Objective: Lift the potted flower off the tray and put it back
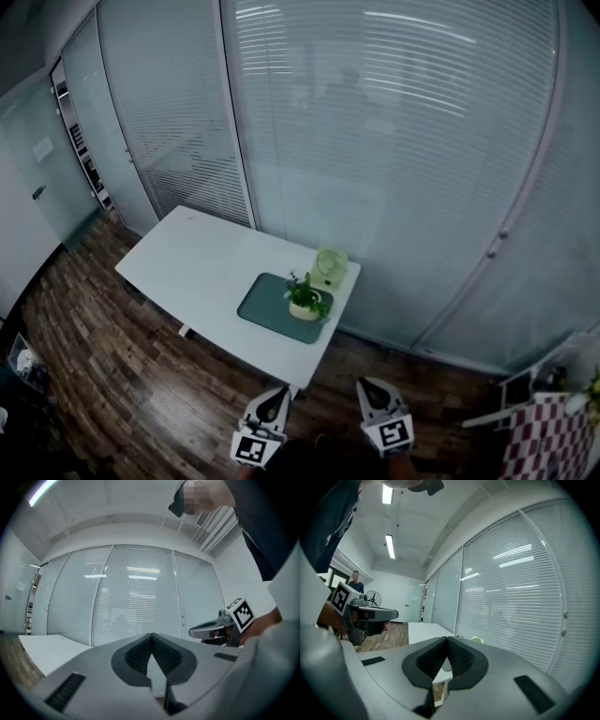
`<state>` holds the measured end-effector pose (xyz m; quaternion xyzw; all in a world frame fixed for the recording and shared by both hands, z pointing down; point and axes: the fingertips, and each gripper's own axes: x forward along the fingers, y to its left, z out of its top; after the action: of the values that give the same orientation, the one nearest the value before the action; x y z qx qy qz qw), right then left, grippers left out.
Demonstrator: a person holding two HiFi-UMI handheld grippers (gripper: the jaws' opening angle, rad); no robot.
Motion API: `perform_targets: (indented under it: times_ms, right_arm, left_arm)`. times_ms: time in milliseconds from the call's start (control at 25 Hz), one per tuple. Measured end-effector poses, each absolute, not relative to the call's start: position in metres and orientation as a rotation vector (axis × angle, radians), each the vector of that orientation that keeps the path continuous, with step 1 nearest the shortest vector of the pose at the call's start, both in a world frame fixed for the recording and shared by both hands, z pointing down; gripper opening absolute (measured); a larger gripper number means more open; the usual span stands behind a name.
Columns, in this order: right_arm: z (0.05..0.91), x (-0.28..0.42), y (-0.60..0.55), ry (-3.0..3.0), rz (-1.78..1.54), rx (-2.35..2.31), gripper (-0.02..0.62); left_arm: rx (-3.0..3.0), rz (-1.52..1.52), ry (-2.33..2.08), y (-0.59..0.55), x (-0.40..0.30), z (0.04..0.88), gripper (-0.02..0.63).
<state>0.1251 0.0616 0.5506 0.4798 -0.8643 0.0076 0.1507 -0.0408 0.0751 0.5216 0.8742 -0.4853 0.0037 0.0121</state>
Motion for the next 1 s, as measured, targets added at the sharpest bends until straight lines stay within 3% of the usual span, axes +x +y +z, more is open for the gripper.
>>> perform_targets:
  times_ms: [1000]
  right_arm:
    - [0.587, 0.092, -0.034, -2.449, 0.075, 1.246, 0.005]
  left_arm:
    - [2.693, 0.072, -1.452, -0.045, -0.066, 0.547, 0.008]
